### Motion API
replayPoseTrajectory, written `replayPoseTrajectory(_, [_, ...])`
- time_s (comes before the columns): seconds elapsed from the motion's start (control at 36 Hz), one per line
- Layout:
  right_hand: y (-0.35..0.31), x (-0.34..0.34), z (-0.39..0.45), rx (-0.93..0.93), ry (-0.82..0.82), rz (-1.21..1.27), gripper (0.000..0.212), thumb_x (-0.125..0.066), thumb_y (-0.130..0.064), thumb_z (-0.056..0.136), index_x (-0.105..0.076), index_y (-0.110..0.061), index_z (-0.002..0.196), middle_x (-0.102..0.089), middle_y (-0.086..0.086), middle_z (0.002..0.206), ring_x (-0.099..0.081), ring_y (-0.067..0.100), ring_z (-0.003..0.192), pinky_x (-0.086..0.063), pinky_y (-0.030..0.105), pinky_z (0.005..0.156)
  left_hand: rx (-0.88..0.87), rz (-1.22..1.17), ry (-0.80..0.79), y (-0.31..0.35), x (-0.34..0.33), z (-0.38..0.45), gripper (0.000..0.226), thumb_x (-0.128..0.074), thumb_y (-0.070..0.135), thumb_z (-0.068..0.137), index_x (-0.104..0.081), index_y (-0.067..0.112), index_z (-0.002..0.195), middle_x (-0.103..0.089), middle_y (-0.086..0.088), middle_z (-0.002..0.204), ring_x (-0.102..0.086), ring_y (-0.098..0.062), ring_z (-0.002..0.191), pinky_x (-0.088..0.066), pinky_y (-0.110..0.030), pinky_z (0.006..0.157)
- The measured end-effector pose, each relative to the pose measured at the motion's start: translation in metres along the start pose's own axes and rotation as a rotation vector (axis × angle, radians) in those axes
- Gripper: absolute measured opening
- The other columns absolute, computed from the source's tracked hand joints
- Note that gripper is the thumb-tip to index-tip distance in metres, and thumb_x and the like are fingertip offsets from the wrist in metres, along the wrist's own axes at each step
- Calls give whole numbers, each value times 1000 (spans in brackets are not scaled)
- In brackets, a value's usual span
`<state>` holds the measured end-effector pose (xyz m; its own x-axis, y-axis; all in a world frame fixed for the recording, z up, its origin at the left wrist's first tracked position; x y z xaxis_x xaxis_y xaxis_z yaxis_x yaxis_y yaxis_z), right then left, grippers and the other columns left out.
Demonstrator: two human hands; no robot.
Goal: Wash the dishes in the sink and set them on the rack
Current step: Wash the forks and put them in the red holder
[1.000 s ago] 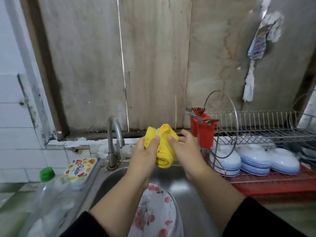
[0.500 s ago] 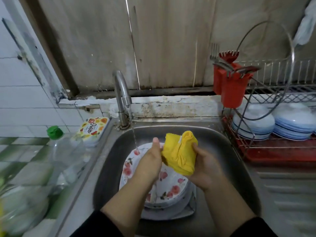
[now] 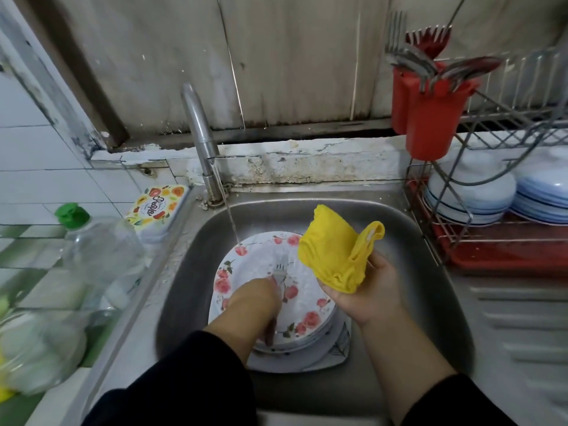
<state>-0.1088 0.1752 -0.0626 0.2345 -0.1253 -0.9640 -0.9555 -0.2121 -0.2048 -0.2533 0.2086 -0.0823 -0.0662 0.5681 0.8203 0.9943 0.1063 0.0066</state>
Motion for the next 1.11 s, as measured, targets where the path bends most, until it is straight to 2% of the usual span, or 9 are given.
replayPoseTrajectory(0.06, [1,-2,-3,12,43,-7,31,-74,-27,53,-78,-7,77,-72,19,95,-70,40,75,-57,52,60,-9,-70,-2,-2,-1,1,43,-39,28,99,-48,3,134,-51,-17,134,-49,-33,123,-39,-39,104])
replayPoseTrajectory(0.19, [-4,7,-3,63,124,53,47,-36,-46,93,-71,-14,95,-71,19,100,-63,39,94,-55,51,70,-56,-365,130,-12,1,-5,29,-43,26,95,-56,8,113,-66,-13,108,-65,-33,94,-50,-34,77])
replayPoseTrajectory(0.33, [-8,10,0,156,117,102,53,-45,-41,79,-58,-22,126,-59,15,128,-52,39,117,-45,49,92,-206,-666,316,-16,14,-30,14,-39,26,98,-50,17,98,-69,3,84,-61,-15,72,-45,-26,64])
replayPoseTrajectory(0.42, [-3,7,0,150,102,76,50,-49,-40,69,-65,-21,112,-65,15,118,-57,38,108,-50,53,80,-297,-867,367,-17,22,-49,14,-42,24,97,-49,16,88,-65,6,68,-56,-9,61,-40,-26,56])
replayPoseTrajectory(0.5, [8,4,1,89,118,-12,50,-61,-41,65,-66,-17,109,-63,16,121,-60,39,103,-53,49,81,-371,-1006,290,-12,24,-67,13,-43,21,99,-45,14,87,-60,3,60,-53,-8,50,-47,-26,58])
replayPoseTrajectory(0.58, [27,0,7,-8,34,-228,69,-85,-44,53,-68,-7,109,-66,19,113,-61,38,103,-47,48,93,-424,-1025,176,-4,20,-78,10,-40,18,99,-43,14,91,-54,-2,60,-45,-6,37,-38,-18,41])
replayPoseTrajectory(0.69, [42,8,10,-22,129,-341,51,-51,-46,83,-61,-4,112,-70,16,104,-67,28,96,-56,38,81,-429,-990,45,0,7,-81,7,-43,20,97,-44,18,90,-47,2,62,-39,-6,40,-30,-19,41])
replayPoseTrajectory(0.83, [35,25,16,-3,306,-433,49,-57,-31,85,-57,2,121,-66,24,109,-69,33,85,-59,44,63,-416,-1054,-86,-2,-4,-87,21,-39,9,98,-38,17,78,-41,2,52,-26,-8,37,-21,-19,41])
replayPoseTrajectory(1.11, [11,31,18,140,498,-343,46,-53,-42,92,-56,-11,126,-63,11,122,-64,24,98,-51,35,72,-414,-1111,-173,-8,-4,-94,23,-35,13,101,-37,15,78,-44,4,56,-24,-5,31,-17,-18,36])
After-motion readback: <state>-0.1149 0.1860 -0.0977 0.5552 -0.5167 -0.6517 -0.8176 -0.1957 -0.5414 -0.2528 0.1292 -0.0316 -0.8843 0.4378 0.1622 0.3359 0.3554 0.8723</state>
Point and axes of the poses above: each hand's wrist, its own z-axis towards the middle knuckle, its own x-axis out of the back of the hand, y = z × x, the point moved 4 cm from there along z, towards the middle knuckle
